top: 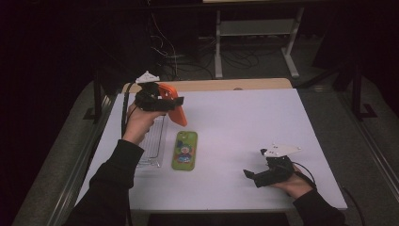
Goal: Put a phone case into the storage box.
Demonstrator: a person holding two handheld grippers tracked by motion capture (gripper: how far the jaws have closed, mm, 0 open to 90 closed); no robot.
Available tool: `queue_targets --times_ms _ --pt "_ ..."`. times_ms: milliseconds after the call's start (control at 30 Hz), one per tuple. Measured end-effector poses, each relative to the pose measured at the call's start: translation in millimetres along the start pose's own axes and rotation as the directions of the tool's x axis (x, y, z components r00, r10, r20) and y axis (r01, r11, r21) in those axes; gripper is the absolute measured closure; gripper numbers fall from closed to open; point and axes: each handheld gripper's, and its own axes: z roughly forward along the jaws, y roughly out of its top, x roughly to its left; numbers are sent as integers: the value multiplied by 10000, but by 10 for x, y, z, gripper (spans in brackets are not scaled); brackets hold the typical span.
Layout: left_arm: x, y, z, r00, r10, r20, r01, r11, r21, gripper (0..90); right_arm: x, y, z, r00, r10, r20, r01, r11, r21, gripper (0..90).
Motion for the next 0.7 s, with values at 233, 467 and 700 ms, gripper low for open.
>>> queue_targets --times_ms 233,467,700 --pt "237 154 9 9877 -116 -1559 126 9999 52 140 6 2 0 10000 23 -41 -23 10000 -75 0" --pt "474 175 73 9582 -428 -2830 506 9985 202 140 9 3 -5 10000 88 -40 -88 9999 -79 0" --pt "652 134 207 9187 -623 -3900 897 9946 522 139 5 1 -6 10000 65 -50 -66 9999 -84 0"
